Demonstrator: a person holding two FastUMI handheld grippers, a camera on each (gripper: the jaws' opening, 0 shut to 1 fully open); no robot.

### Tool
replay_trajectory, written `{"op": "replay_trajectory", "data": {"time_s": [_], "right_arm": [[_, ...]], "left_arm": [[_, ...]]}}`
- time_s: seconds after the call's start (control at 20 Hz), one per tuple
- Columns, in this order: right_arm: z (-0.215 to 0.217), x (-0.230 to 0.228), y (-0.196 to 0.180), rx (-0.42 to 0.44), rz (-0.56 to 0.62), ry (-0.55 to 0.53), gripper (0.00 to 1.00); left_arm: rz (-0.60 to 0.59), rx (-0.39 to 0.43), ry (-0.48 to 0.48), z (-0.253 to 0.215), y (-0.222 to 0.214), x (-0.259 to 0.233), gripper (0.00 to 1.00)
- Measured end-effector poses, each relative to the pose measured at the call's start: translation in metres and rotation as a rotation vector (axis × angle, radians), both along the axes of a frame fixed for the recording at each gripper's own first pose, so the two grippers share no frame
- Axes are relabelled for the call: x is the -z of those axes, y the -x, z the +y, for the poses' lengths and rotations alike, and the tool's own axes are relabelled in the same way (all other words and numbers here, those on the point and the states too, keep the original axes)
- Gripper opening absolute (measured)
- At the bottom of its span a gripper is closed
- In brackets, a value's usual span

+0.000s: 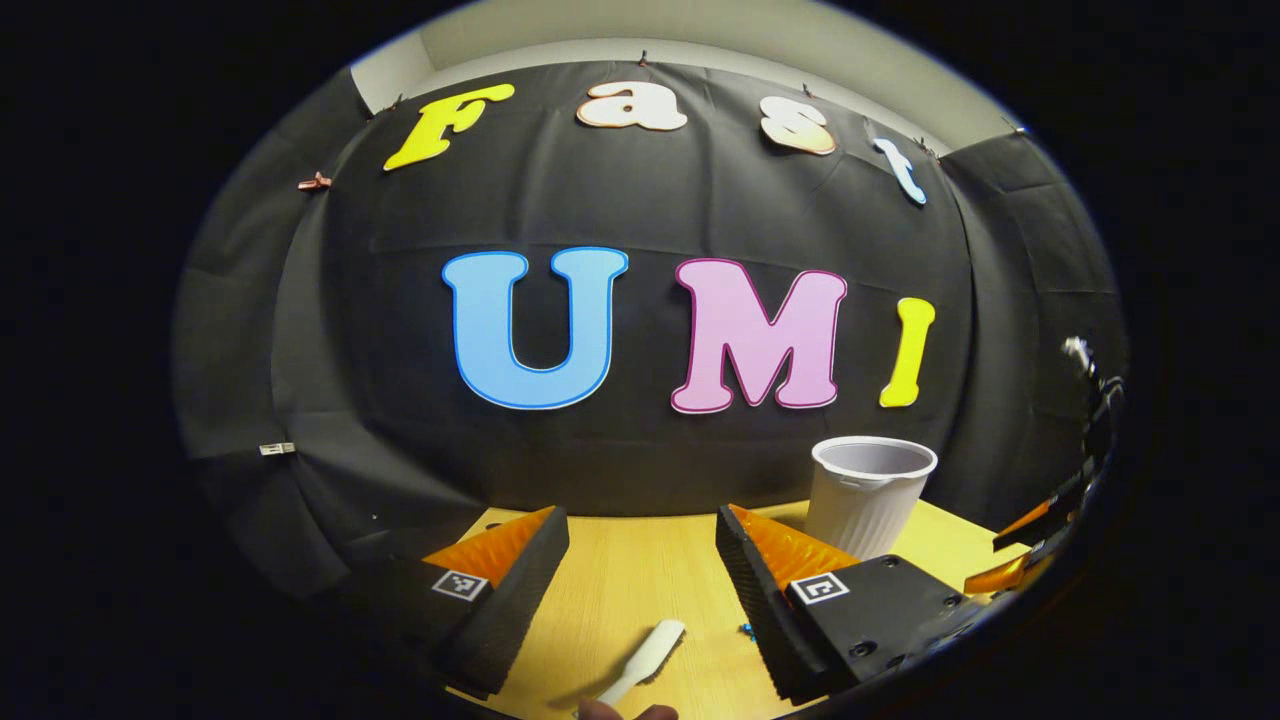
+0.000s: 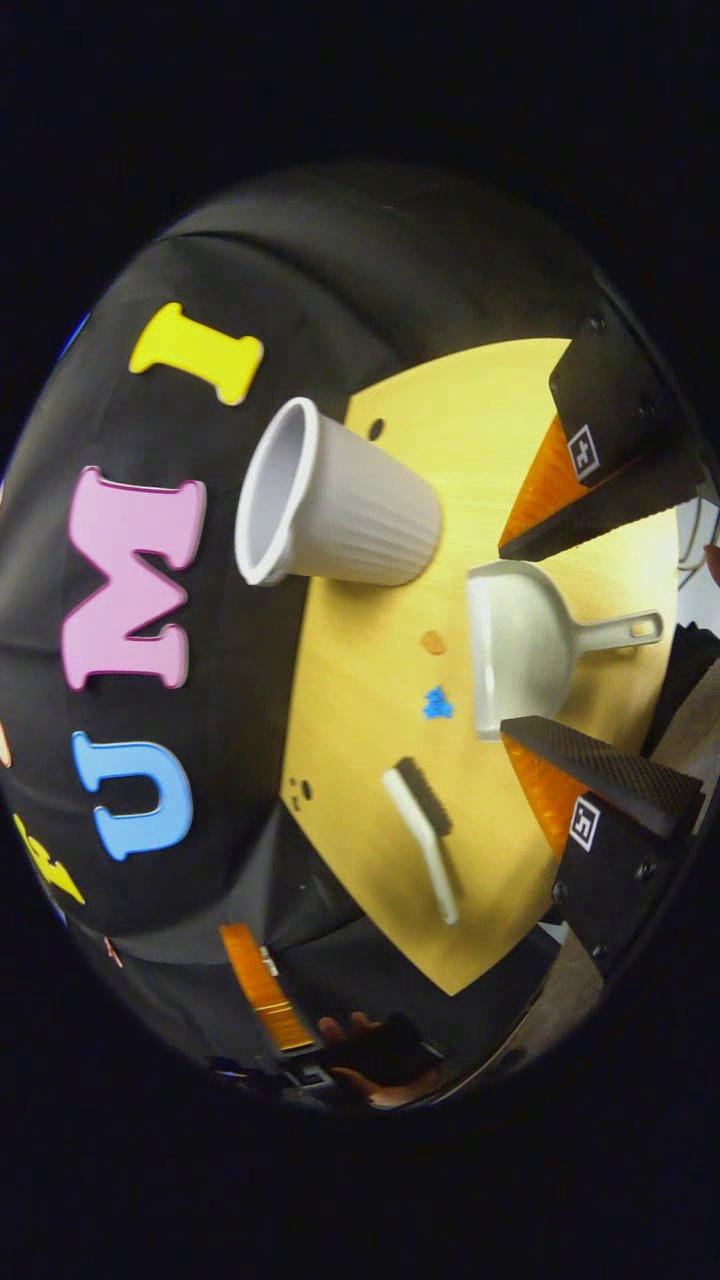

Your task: Pick up the small broom and dustpan from the desktop, sweep the trash into the dustpan with the broom, and then empty the trash into the garbage bin.

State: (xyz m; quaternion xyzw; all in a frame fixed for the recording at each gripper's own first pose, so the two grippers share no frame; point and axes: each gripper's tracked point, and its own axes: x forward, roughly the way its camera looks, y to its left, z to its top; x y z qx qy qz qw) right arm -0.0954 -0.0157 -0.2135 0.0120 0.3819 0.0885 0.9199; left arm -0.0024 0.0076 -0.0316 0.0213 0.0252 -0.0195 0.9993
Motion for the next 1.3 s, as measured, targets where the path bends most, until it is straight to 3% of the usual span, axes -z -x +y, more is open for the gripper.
{"op": "replay_trajectory", "data": {"time_s": [0.2, 0.5, 1.0, 1.2, 1.3], "right_arm": [[-0.007, 0.055, 0.016, -0.017, 0.147, 0.007, 0.97], [-0.003, 0.138, 0.033, -0.107, 0.326, 0.105, 0.96], [0.015, 0.193, 0.014, -0.097, 0.478, 0.067, 0.90], [0.010, 0.196, 0.008, -0.071, 0.502, 0.066, 0.78], [0.010, 0.194, 0.008, -0.063, 0.510, 0.061, 0.41]], "left_arm": [[0.023, -0.005, -0.008, 0.000, 0.004, 0.009, 0.94], [0.034, -0.021, -0.015, 0.002, 0.010, 0.015, 0.94], [0.058, -0.076, -0.013, 0.014, 0.021, 0.023, 0.94], [0.070, -0.098, -0.004, 0.016, 0.022, 0.029, 0.94], [0.079, -0.109, 0.000, 0.016, 0.021, 0.033, 0.94]]}}
